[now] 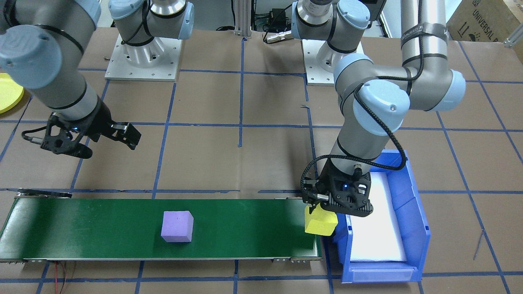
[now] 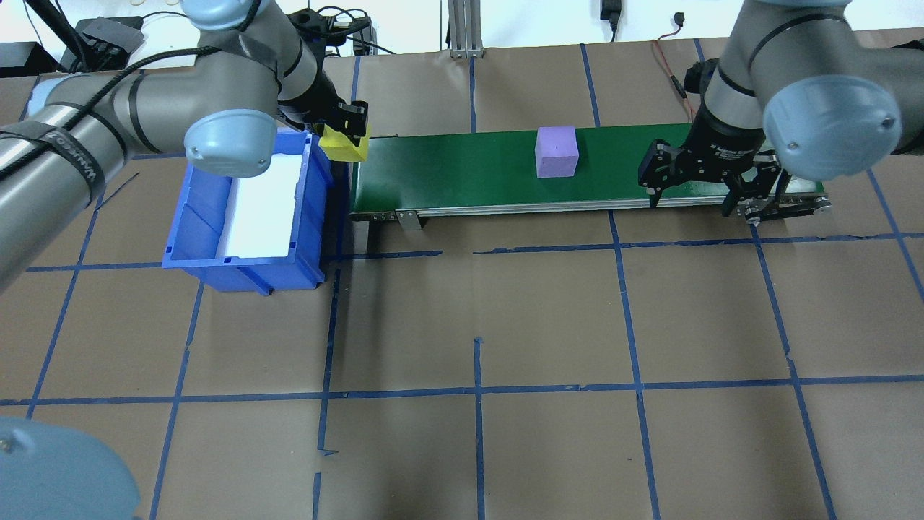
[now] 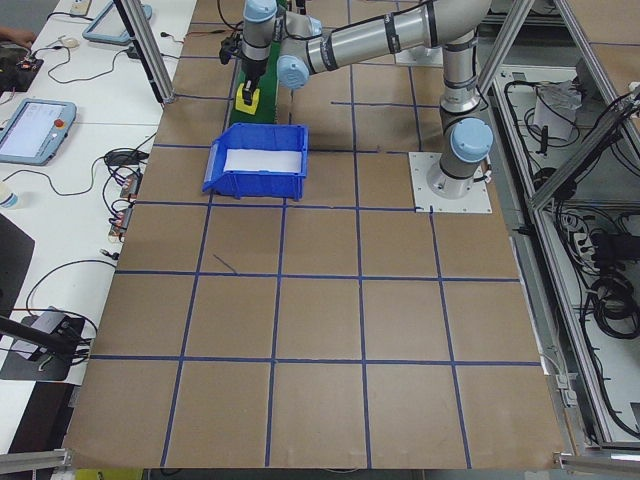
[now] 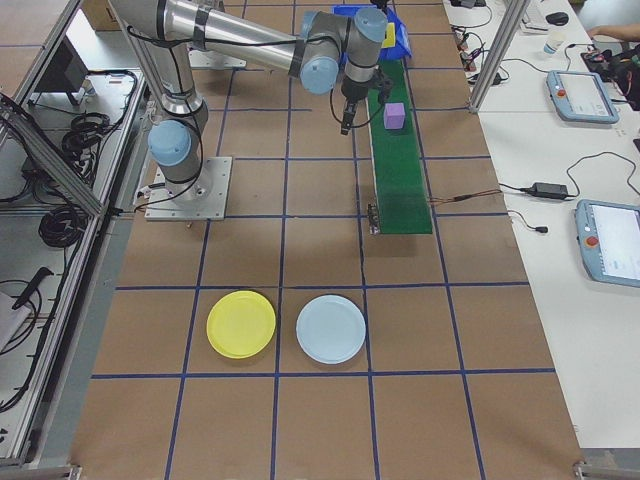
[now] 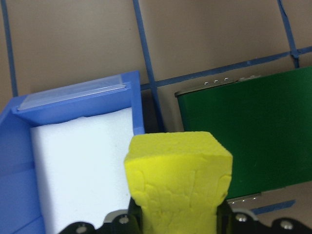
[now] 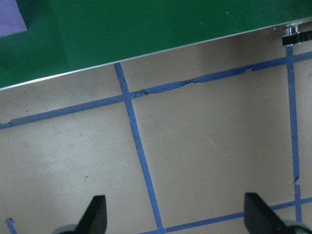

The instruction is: Move block left to right into plate

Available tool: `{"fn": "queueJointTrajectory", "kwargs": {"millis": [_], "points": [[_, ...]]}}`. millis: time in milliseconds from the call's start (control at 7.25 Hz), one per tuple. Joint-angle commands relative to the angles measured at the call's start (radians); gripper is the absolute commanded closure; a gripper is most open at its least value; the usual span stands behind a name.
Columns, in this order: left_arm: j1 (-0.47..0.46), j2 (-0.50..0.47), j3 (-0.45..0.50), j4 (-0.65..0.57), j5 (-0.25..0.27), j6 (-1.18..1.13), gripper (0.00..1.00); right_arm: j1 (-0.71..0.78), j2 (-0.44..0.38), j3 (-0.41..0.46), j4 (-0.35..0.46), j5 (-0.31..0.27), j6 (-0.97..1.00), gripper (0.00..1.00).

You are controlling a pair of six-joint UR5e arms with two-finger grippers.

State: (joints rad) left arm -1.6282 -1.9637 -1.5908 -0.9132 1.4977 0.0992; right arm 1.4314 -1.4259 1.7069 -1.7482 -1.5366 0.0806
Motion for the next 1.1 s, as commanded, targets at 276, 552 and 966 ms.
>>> {"fn": "queueJointTrajectory", "kwargs": {"millis": [276,552,966], "points": [[-0.013,-0.055,-0.04,0.086,-0.007,-0.026,0.61,-0.242,0.183,-0.104,-0.007,0.208,-0.267,0.0],[-0.013,-0.06,-0.04,0.085,-0.005,-0.026,0.58,-0.348,0.263,-0.124,-0.007,0.363,-0.363,0.0],[-0.016,-0.054,-0.038,0.077,-0.008,-0.153,0.0,-0.364,0.393,-0.272,0.007,0.36,-0.487,0.0]]}}
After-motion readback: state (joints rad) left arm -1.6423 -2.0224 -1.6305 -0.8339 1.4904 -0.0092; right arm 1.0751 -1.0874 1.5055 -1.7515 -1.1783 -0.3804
